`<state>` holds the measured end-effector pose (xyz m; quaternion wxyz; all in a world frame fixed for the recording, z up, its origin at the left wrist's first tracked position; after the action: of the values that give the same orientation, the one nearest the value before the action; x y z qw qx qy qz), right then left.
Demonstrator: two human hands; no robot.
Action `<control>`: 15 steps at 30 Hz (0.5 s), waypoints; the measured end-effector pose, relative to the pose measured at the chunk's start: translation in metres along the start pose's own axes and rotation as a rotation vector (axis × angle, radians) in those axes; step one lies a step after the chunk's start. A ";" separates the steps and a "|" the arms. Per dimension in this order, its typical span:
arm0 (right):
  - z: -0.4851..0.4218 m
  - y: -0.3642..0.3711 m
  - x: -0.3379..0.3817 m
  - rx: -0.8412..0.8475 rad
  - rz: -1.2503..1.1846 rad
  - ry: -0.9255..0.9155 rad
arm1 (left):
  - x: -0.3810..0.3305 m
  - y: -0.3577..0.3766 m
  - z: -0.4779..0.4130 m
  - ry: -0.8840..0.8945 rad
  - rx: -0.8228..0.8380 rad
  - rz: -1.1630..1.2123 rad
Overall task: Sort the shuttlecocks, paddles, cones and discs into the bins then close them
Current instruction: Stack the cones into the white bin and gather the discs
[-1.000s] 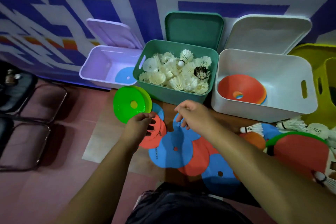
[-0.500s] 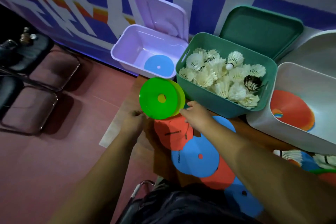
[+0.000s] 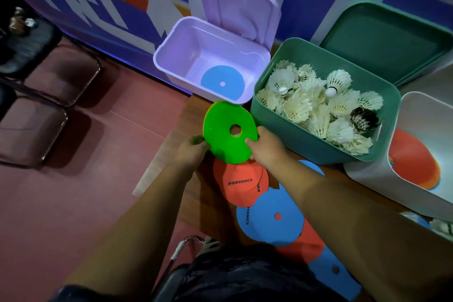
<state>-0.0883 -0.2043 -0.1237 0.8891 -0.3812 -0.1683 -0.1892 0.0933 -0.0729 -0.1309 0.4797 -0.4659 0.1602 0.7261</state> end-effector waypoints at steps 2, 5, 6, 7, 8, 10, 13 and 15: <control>0.004 -0.002 -0.001 -0.026 0.014 -0.023 | 0.003 0.002 0.003 -0.005 -0.016 0.026; 0.017 -0.011 -0.002 -0.029 0.006 -0.048 | 0.013 0.001 0.007 0.017 -0.036 0.047; 0.023 -0.015 -0.004 -0.025 0.002 -0.056 | 0.015 0.000 0.008 0.013 -0.049 0.056; 0.030 -0.020 -0.006 -0.019 0.003 -0.061 | 0.017 0.000 0.011 0.010 -0.066 0.050; 0.036 -0.025 -0.009 -0.011 0.003 -0.066 | 0.016 0.002 0.014 0.017 -0.076 0.043; 0.049 -0.037 -0.016 -0.004 0.004 -0.077 | 0.011 0.007 0.024 0.016 -0.123 0.011; 0.069 -0.057 -0.030 -0.034 0.015 -0.105 | 0.004 0.017 0.039 0.020 -0.174 -0.019; 0.080 -0.071 -0.043 -0.049 0.012 -0.126 | 0.002 0.028 0.049 0.045 -0.149 -0.005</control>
<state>-0.1710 -0.1810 -0.0467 0.8683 -0.4151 -0.2169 -0.1635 0.0444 -0.0523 -0.1131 0.4418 -0.5167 0.1154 0.7242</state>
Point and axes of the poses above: each hand's wrist, its own z-axis away from the middle knuckle, its own y-axis out of the palm, x = y × z, the point moved 2 cm from there along -z, towards the middle knuckle, and after that the axes turned 14 degrees about y, right-handed, at the moved point
